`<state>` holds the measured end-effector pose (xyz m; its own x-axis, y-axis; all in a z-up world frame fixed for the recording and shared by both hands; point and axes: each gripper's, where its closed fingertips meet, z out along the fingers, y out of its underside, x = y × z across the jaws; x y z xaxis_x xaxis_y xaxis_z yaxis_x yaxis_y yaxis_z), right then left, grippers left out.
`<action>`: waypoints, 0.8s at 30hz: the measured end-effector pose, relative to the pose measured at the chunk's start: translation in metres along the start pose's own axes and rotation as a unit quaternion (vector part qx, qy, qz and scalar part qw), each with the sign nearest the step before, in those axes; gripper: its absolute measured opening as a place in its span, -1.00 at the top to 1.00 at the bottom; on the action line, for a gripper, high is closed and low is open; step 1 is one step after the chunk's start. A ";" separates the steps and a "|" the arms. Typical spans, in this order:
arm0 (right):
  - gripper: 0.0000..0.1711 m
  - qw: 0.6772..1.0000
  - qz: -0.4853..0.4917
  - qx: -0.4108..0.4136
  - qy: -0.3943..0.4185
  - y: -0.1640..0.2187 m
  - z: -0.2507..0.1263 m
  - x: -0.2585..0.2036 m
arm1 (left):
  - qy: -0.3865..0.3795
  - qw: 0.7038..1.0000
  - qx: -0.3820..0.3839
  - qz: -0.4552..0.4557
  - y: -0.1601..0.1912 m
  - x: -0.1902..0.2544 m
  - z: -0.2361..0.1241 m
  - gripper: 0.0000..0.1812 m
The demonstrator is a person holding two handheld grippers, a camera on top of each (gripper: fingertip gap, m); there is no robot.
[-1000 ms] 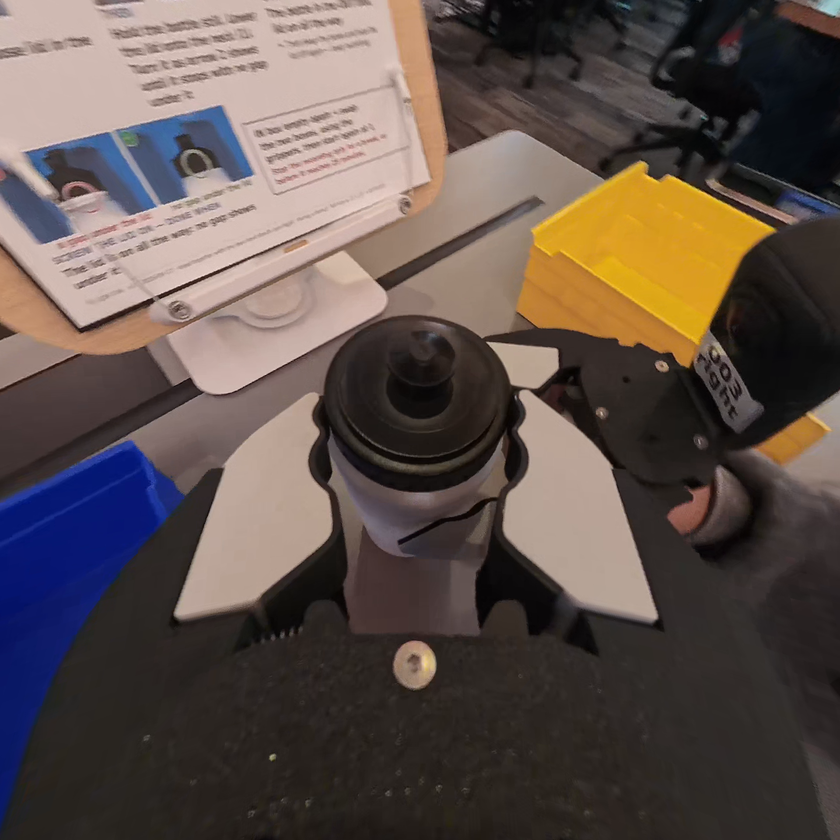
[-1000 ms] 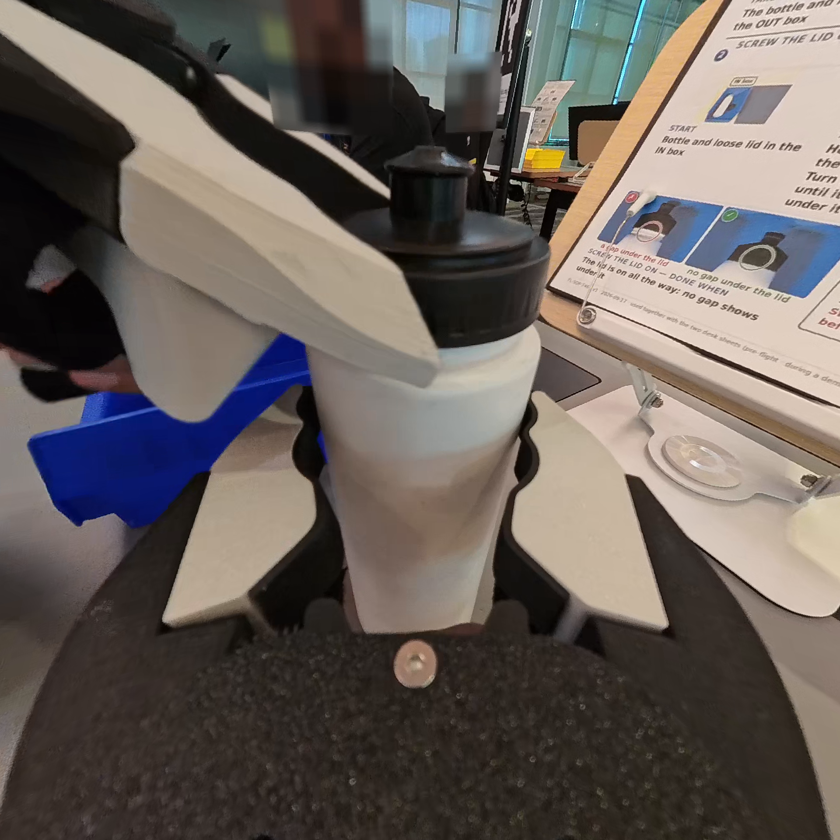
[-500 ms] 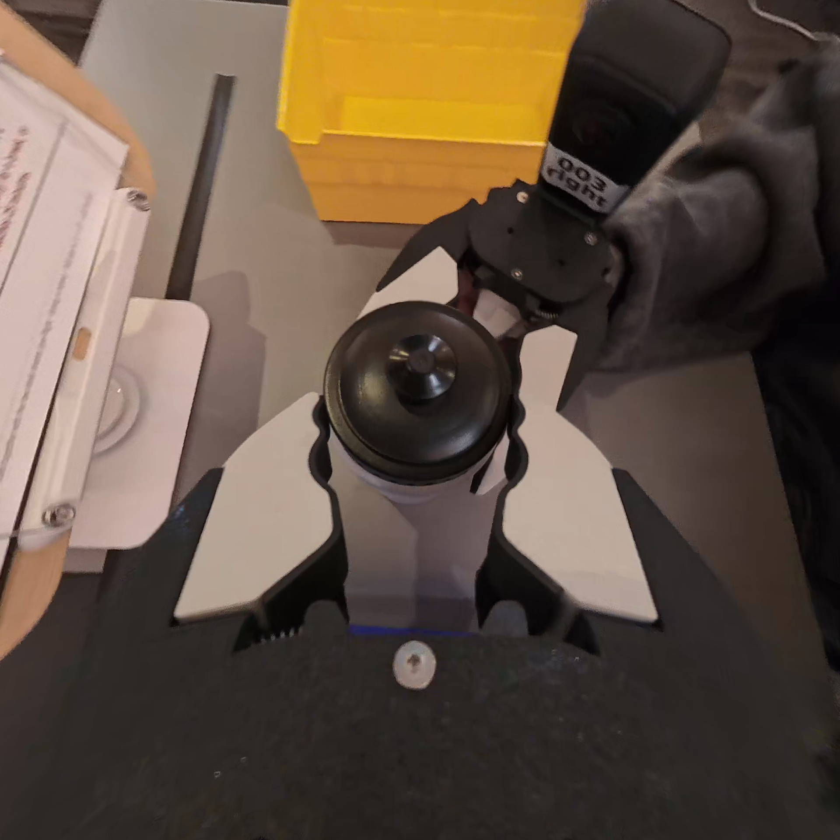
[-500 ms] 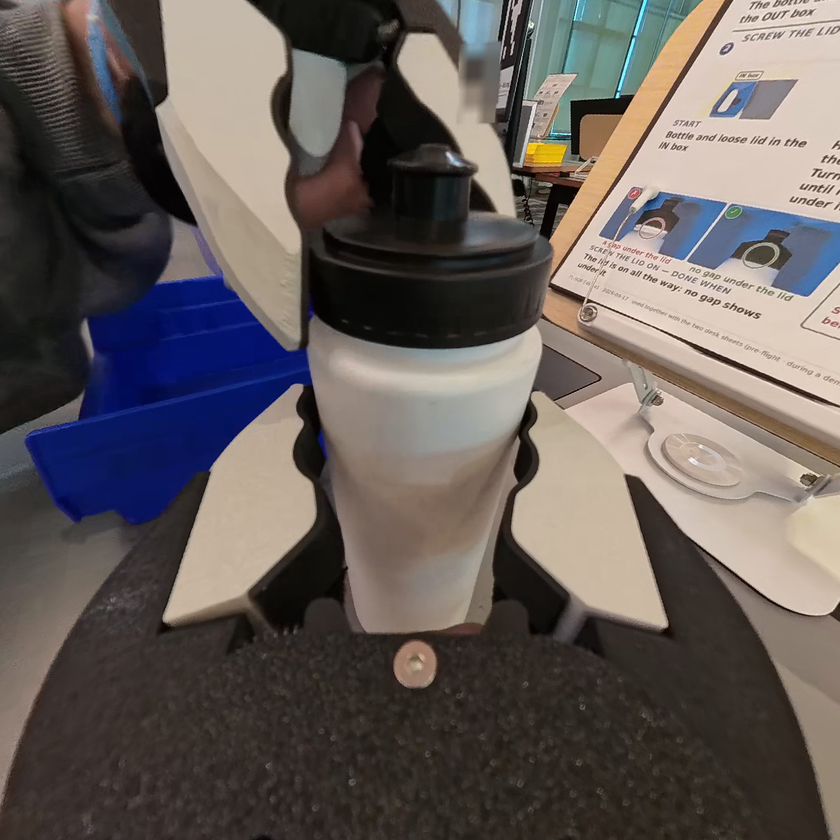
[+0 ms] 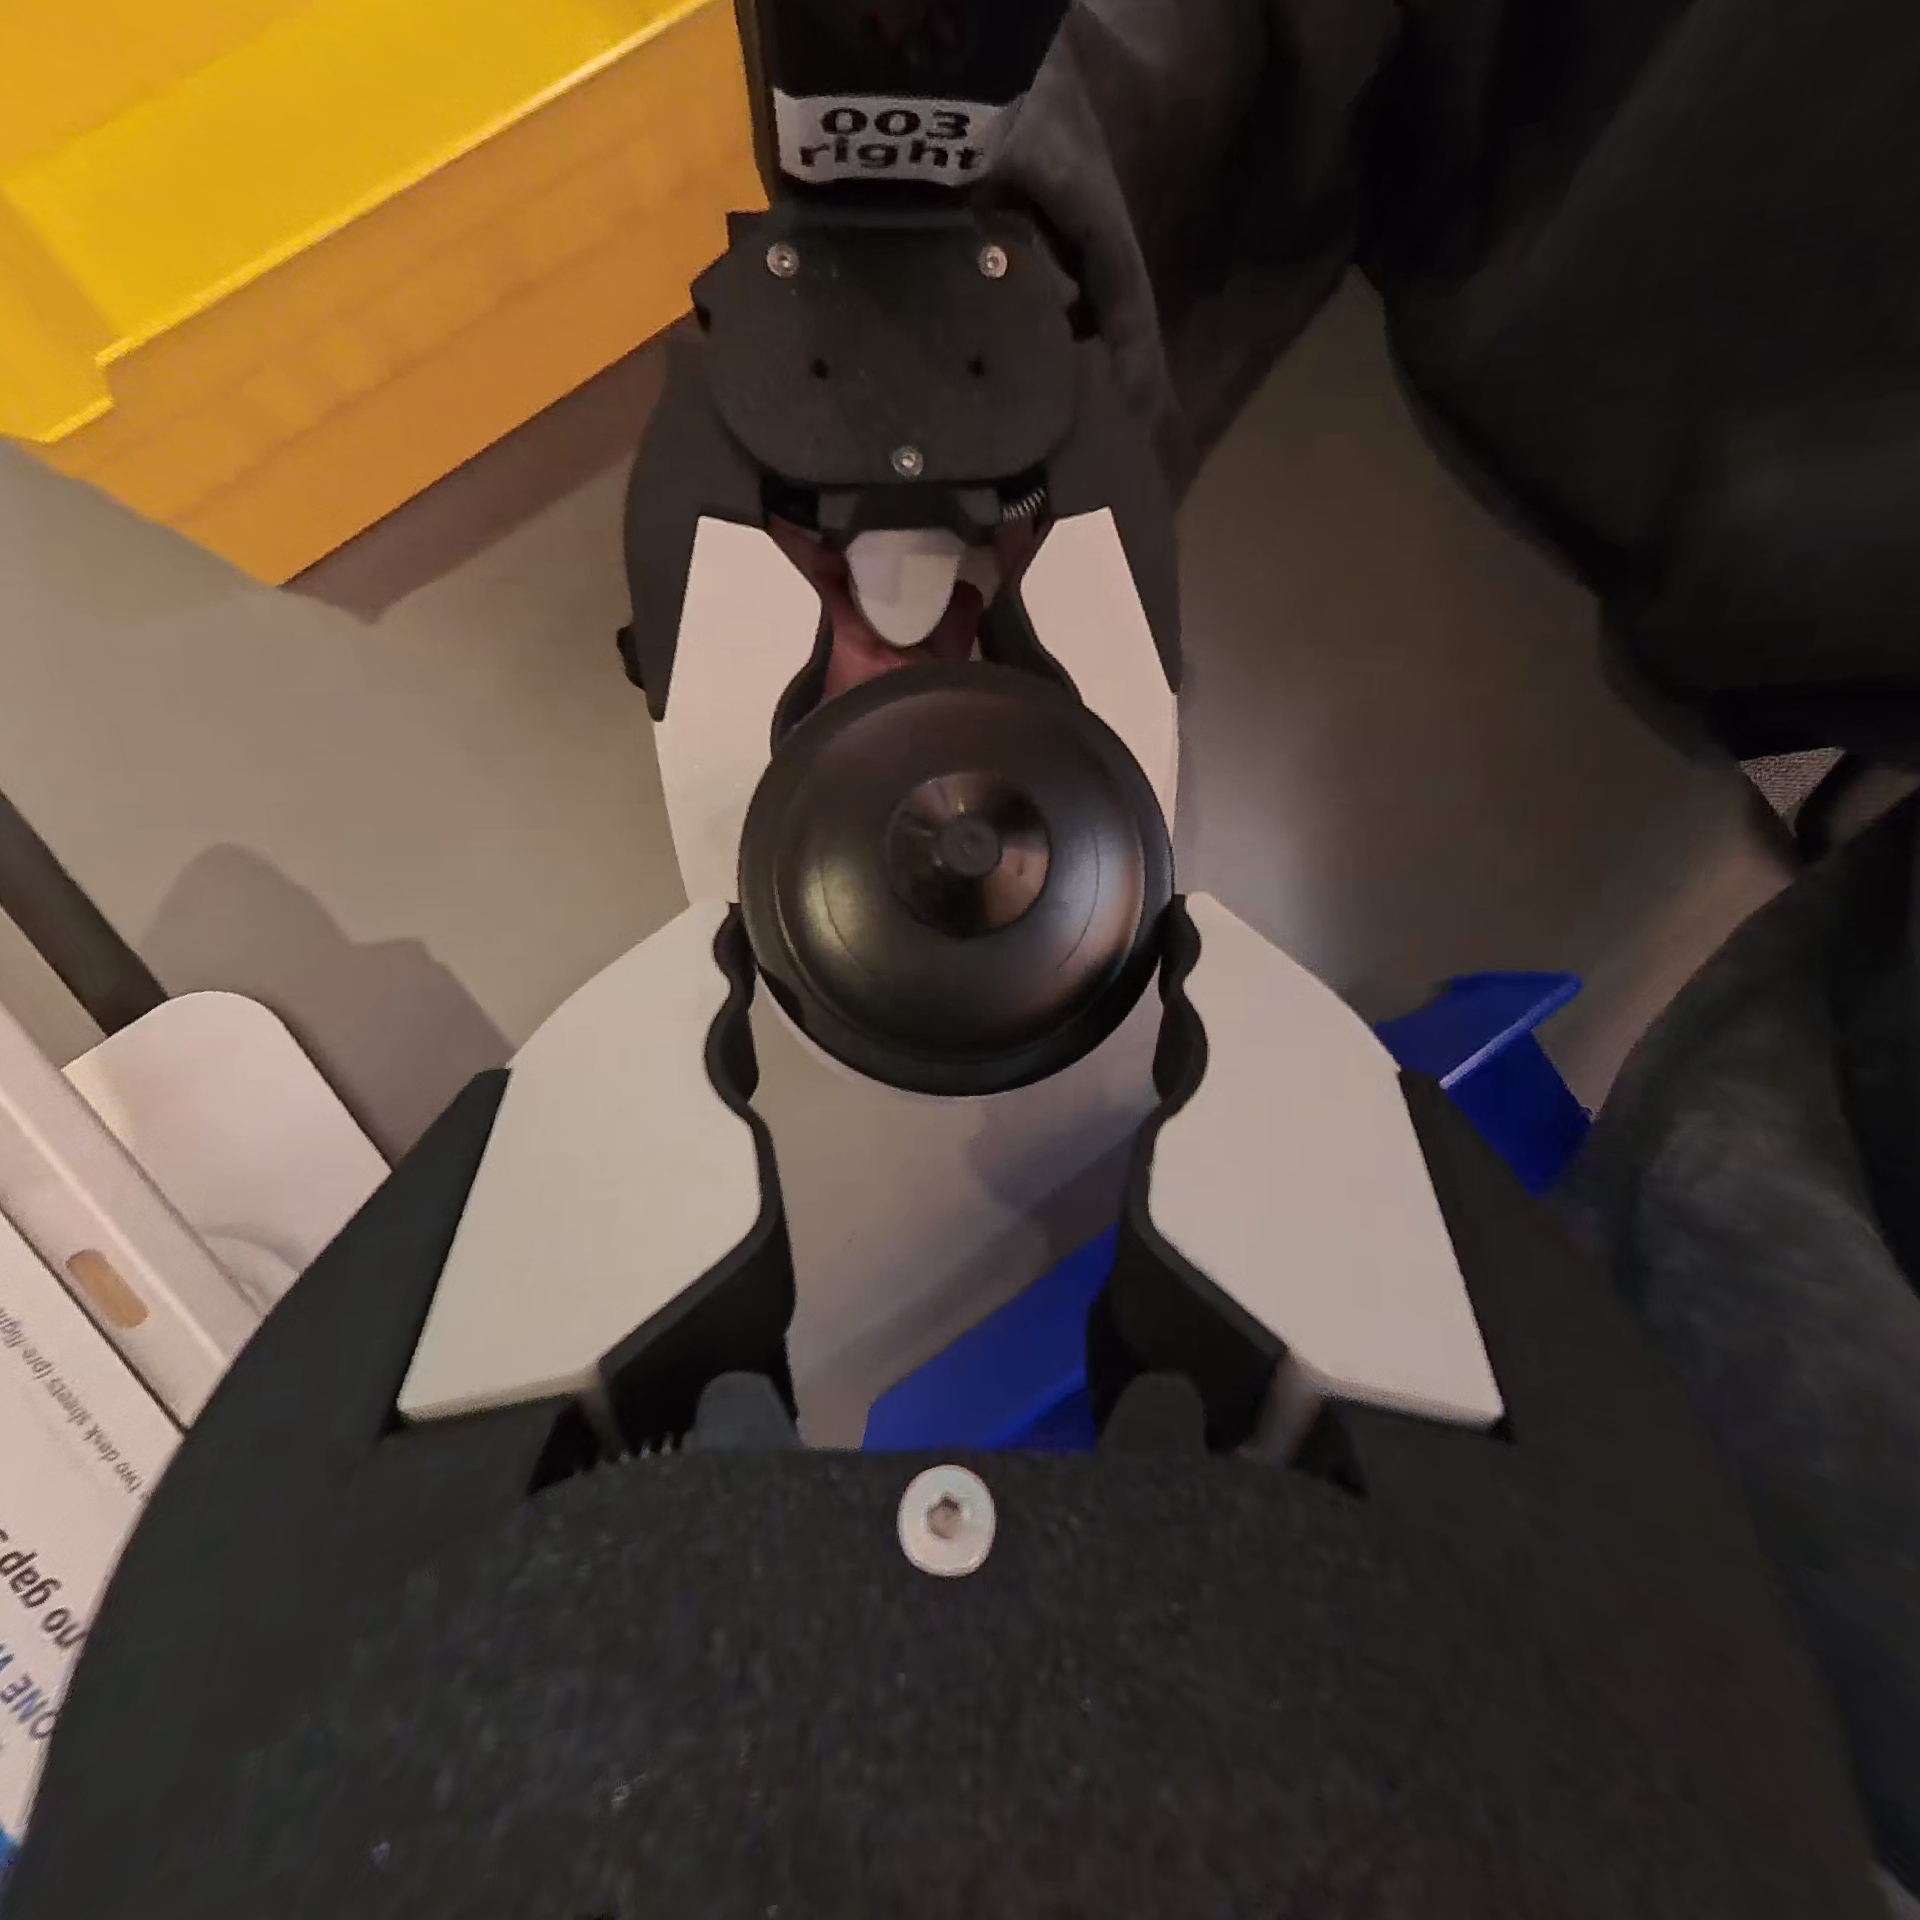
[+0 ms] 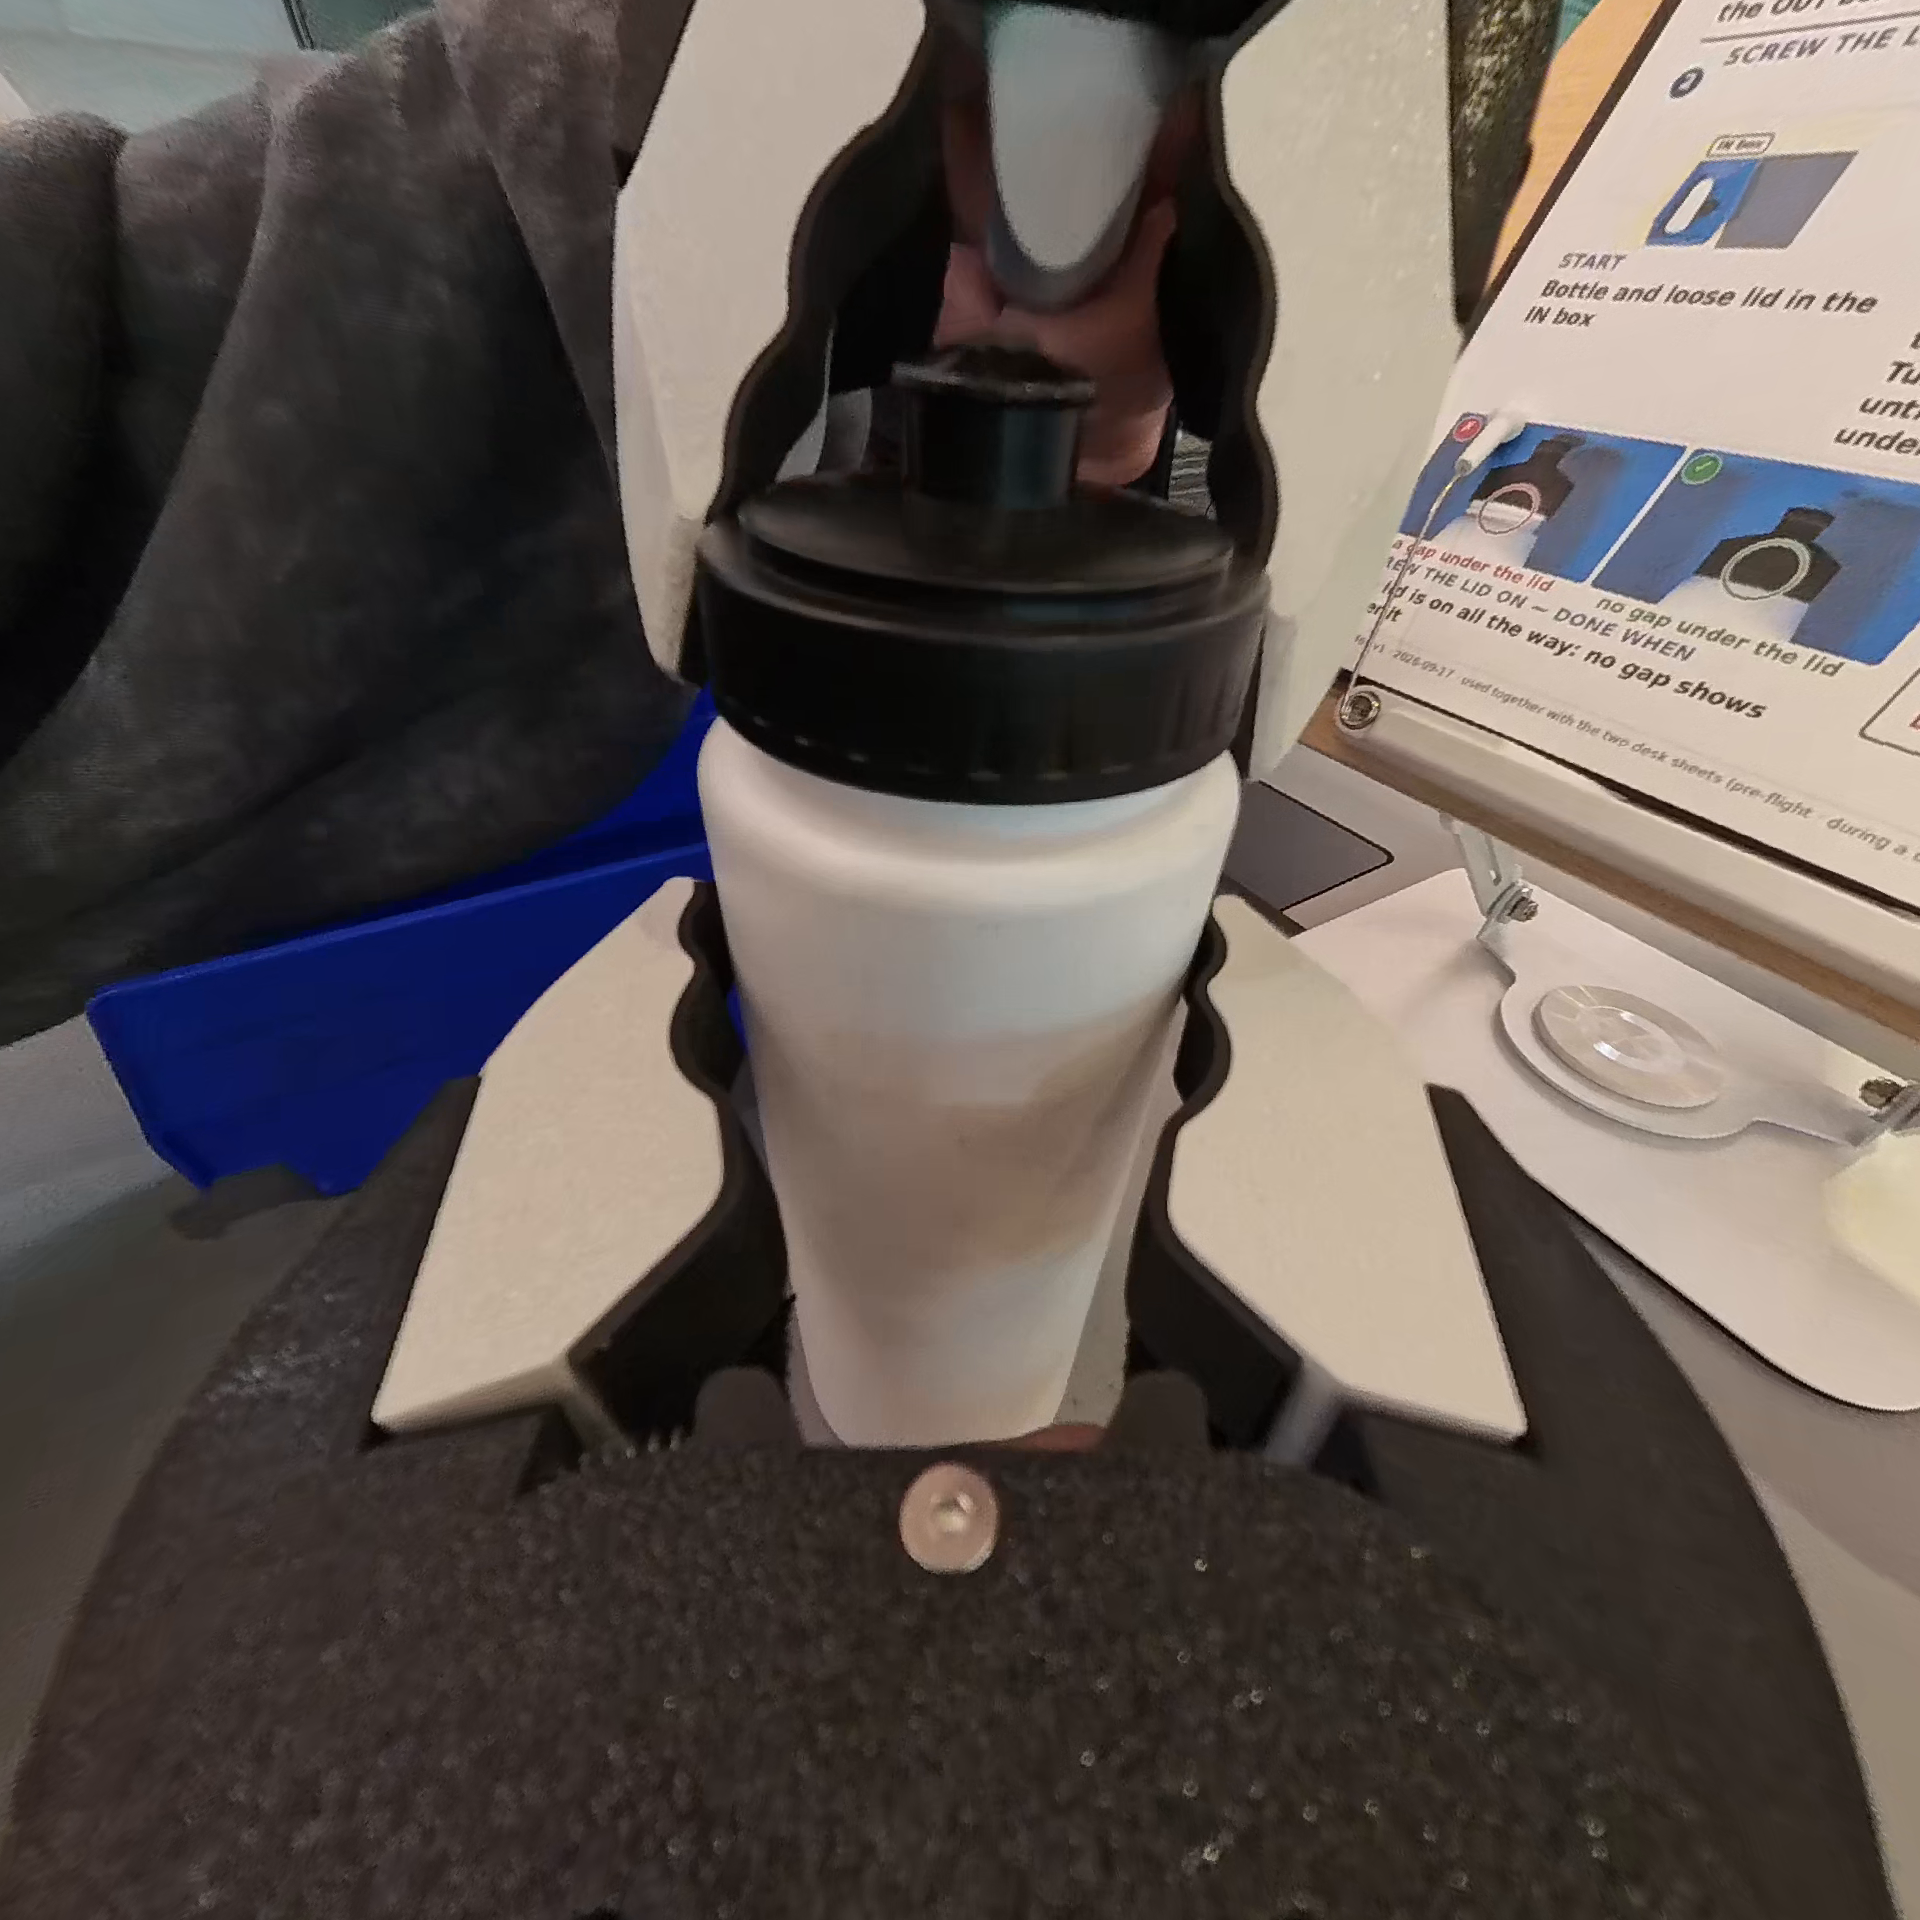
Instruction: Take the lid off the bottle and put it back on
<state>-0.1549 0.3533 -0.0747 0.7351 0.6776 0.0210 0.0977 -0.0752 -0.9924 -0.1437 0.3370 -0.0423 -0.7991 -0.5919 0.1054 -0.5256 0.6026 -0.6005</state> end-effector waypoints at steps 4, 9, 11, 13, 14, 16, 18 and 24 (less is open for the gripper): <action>0.02 1.000 -0.007 0.000 -0.007 0.000 0.001 -0.004 | -0.039 0.999 0.017 -0.022 0.001 0.004 0.001 0.17; 0.02 1.000 -0.002 0.014 -0.005 -0.001 0.001 -0.003 | -0.131 0.982 0.030 -0.135 0.003 0.011 -0.004 -0.09; 0.02 1.000 0.001 0.015 -0.005 -0.001 0.001 -0.002 | -0.171 0.966 0.083 -0.177 -0.010 0.016 -0.010 -0.16; 0.02 1.000 -0.001 0.013 -0.002 -0.001 0.002 -0.003 | -0.235 0.936 0.144 -0.219 -0.023 0.013 -0.016 -0.22; 0.02 1.000 -0.003 0.013 0.001 -0.001 0.002 -0.004 | -0.275 0.914 0.173 -0.244 -0.027 0.009 -0.021 -0.22; 0.02 1.000 -0.006 0.014 0.011 -0.001 0.003 -0.005 | -0.366 0.849 0.217 -0.312 -0.027 -0.003 -0.031 -0.20; 0.02 1.000 -0.010 0.016 0.024 0.000 0.003 -0.005 | -0.456 0.760 0.250 -0.389 -0.017 -0.011 -0.042 -0.20; 0.02 0.999 -0.014 0.009 0.050 0.000 0.004 -0.006 | -0.547 0.613 0.315 -0.474 -0.023 0.006 -0.029 -0.13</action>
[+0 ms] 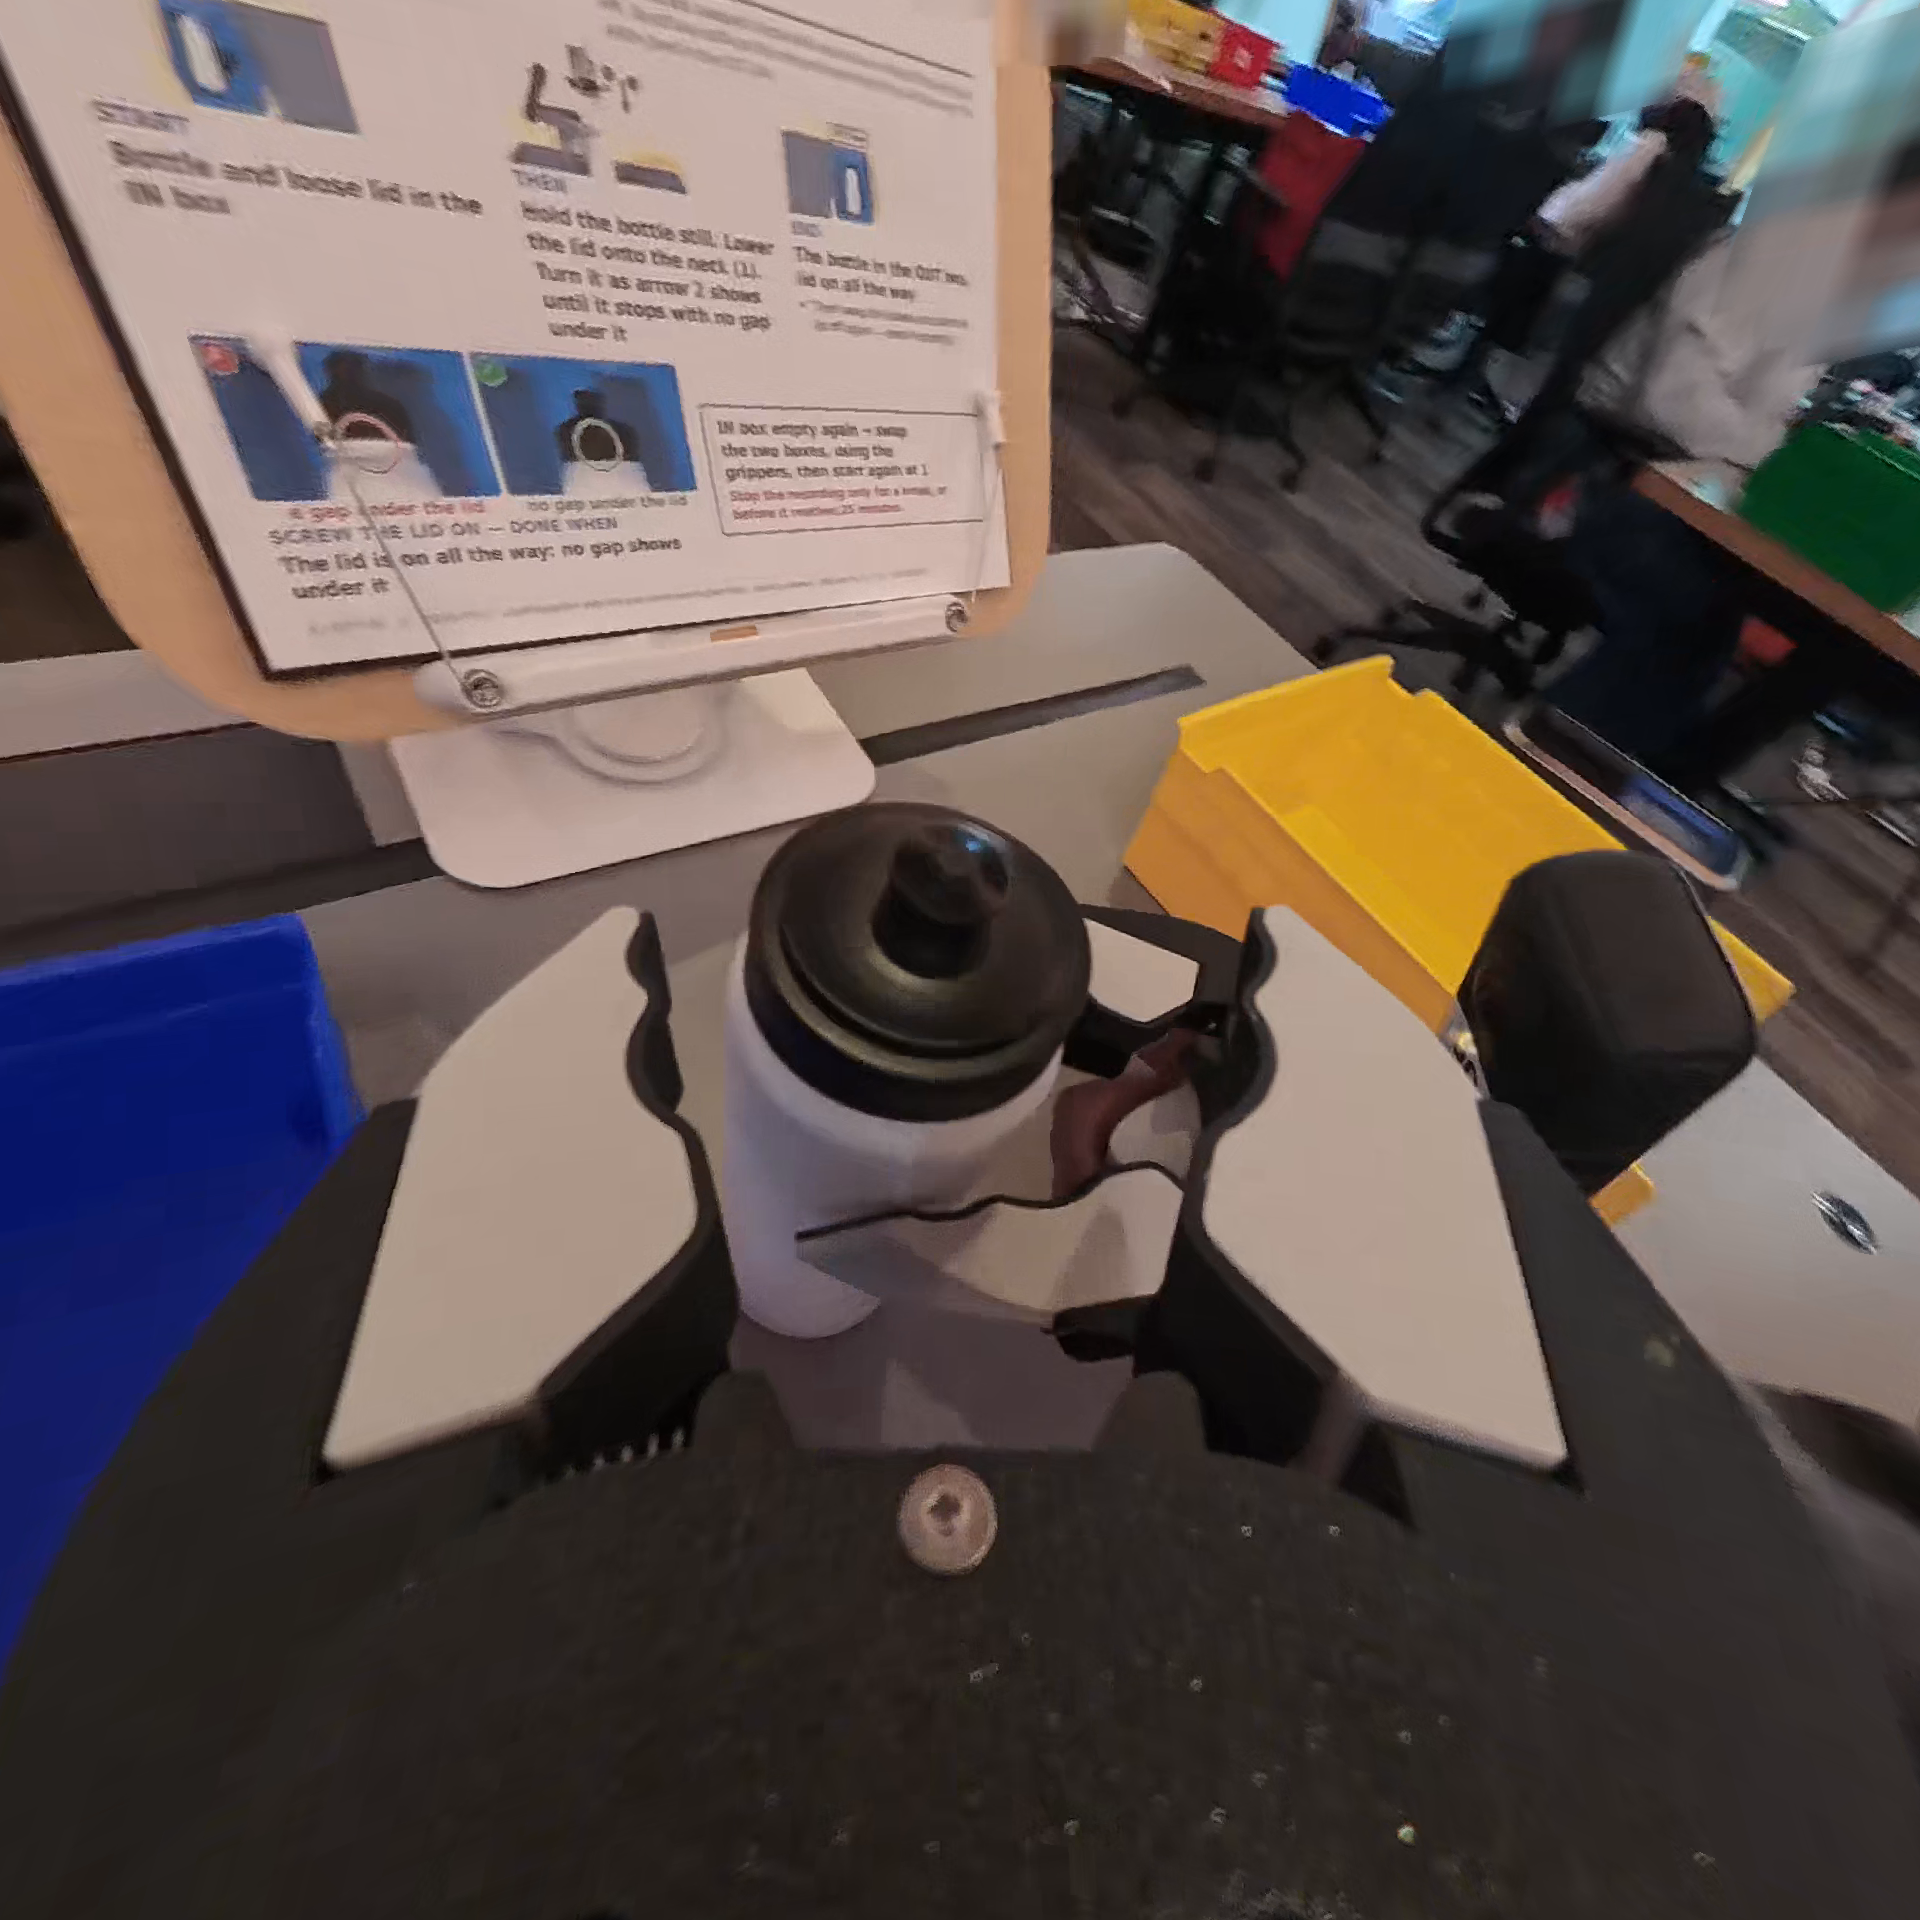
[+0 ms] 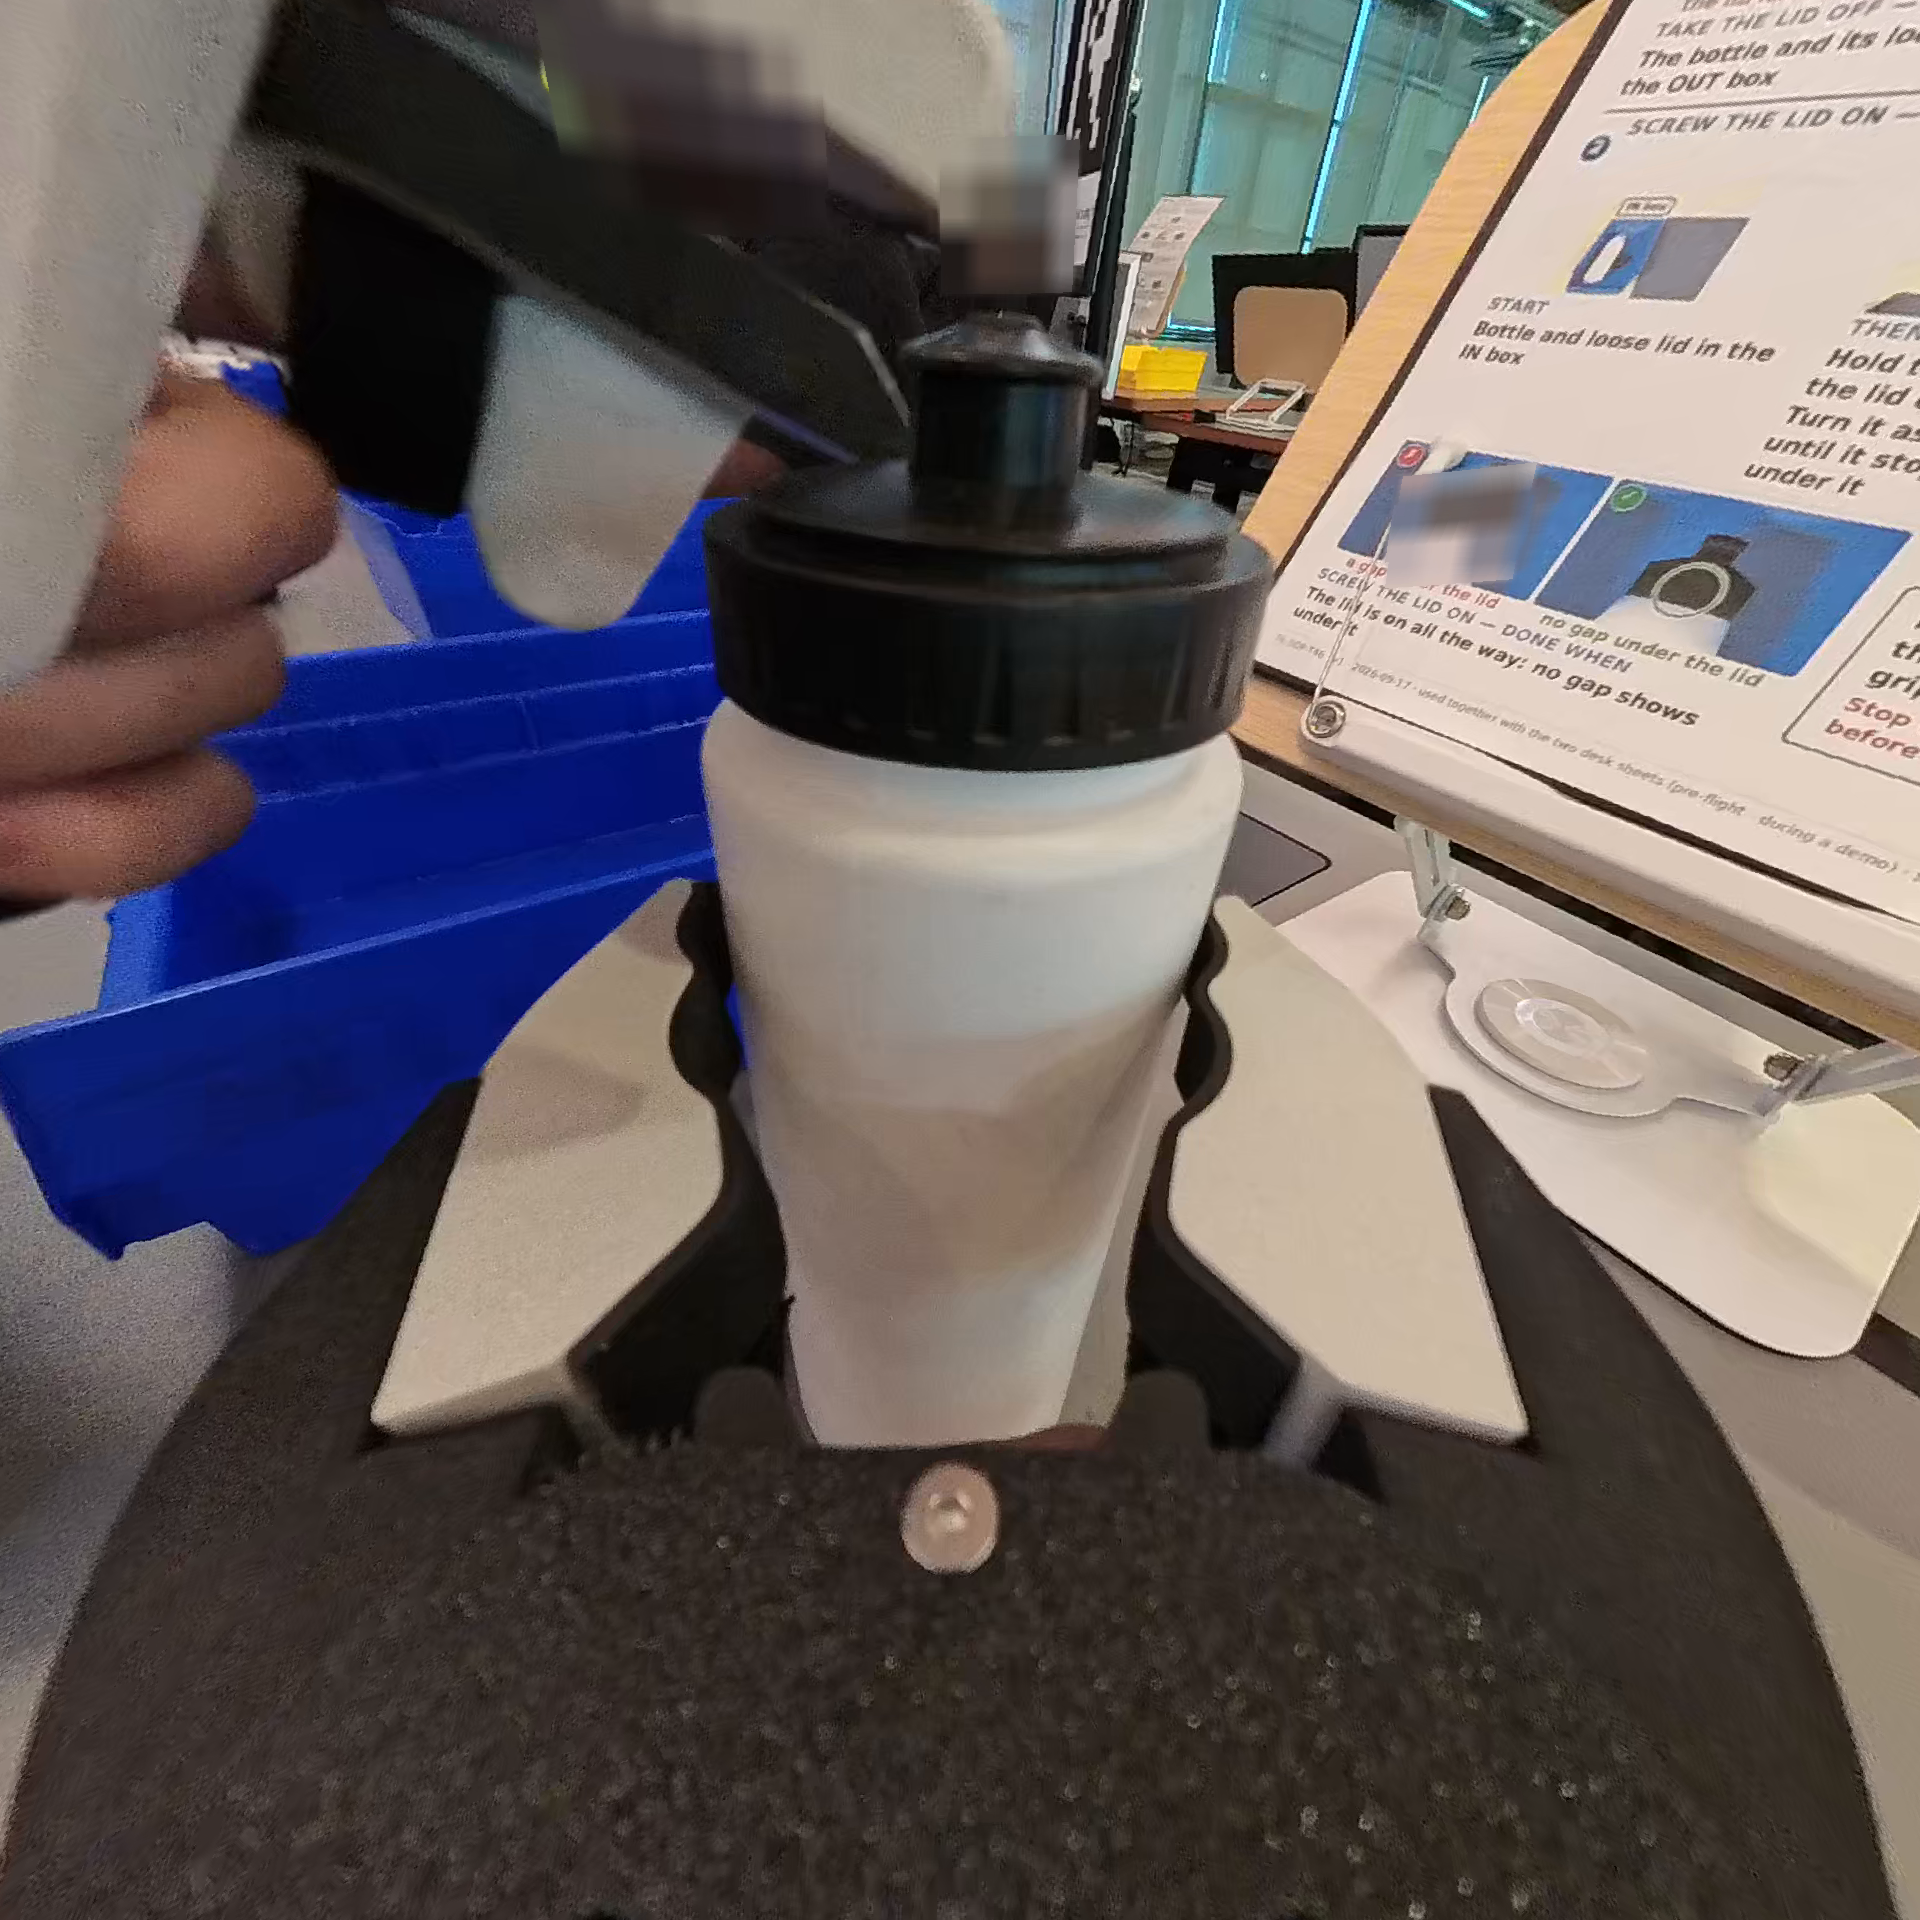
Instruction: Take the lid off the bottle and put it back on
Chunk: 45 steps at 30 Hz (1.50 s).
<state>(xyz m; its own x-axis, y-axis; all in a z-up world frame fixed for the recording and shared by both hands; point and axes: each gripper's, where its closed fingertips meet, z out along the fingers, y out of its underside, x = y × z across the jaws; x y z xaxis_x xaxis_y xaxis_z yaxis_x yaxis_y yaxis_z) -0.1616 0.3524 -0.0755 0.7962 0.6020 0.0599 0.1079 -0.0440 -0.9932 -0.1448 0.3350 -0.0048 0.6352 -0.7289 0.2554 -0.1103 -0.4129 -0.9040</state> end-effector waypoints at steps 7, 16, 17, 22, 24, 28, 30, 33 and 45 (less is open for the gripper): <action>0.02 1.000 0.004 0.001 0.004 0.000 -0.001 0.001 | -0.137 0.990 -0.009 0.044 0.016 -0.004 0.017 -0.09; 0.02 1.000 0.005 0.002 -0.001 0.000 -0.001 -0.002 | -0.066 0.991 -0.082 0.085 0.027 -0.011 0.019 0.16; 0.02 1.000 0.005 0.002 -0.003 0.000 -0.001 -0.002 | -0.040 0.989 -0.096 0.100 0.028 -0.010 0.018 0.16; 0.02 1.000 -0.002 0.000 -0.012 0.000 0.000 -0.005 | 0.080 0.967 -0.171 0.173 0.033 -0.010 0.013 0.16; 0.02 1.000 -0.003 -0.001 -0.012 0.000 0.000 -0.005 | 0.125 0.951 -0.199 0.202 0.034 -0.010 0.011 0.16; 0.02 1.000 0.003 0.000 -0.016 0.000 0.000 -0.003 | 0.200 0.911 -0.247 0.263 0.036 -0.011 0.011 0.17; 0.02 1.000 0.004 0.000 -0.025 0.000 0.000 -0.003 | 0.241 0.885 -0.264 0.297 0.036 -0.011 0.011 0.17; 0.02 0.999 0.007 0.001 -0.034 0.000 0.000 -0.002 | 0.309 0.847 -0.273 0.336 0.037 -0.010 0.012 0.17; 0.02 0.999 0.007 0.006 -0.046 0.000 0.003 -0.004 | 0.494 0.675 -0.295 0.461 0.037 -0.016 0.008 0.16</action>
